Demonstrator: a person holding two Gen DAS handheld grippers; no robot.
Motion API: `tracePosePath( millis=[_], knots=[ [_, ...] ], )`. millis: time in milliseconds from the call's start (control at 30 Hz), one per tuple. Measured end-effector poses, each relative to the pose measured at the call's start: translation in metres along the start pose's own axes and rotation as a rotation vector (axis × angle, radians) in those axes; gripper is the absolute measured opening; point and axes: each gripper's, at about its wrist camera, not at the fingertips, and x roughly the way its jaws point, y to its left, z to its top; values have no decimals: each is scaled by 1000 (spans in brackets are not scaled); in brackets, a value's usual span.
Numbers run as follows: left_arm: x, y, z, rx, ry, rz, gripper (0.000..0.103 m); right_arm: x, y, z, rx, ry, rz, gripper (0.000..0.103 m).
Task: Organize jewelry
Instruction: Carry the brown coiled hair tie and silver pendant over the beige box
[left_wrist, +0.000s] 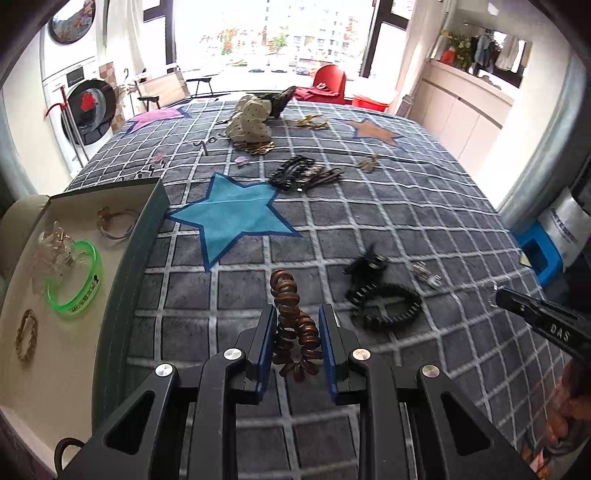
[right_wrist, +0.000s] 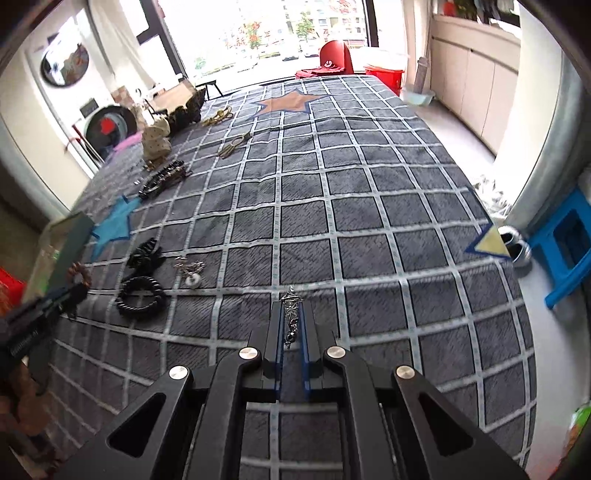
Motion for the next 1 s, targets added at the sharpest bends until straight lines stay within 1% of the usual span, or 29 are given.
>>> tracePosePath(
  millis=[133,267,433,567,767,1000],
  knots=[
    [-16,-9,-14,28,-10,-18,26,-8,0,-9,32,8,36,8],
    [-28,-14,-27,45,-14,-26,26,-13,5,-18,35,18,53,8],
    [-43,-10,-40,38,-21,-33,26,-21,12,-26,30,23,62,8],
    [-55,-6,-46,54,-37,-38,26,-24,18,-31,28,30,68,8],
    [-74,1,-55,72,-71,-27,26,-29,37,-37,7,38,78,8],
    [-90,20,-60,45,-103,-16,26,-36,73,-35,-60,31,95,8]
  ],
)
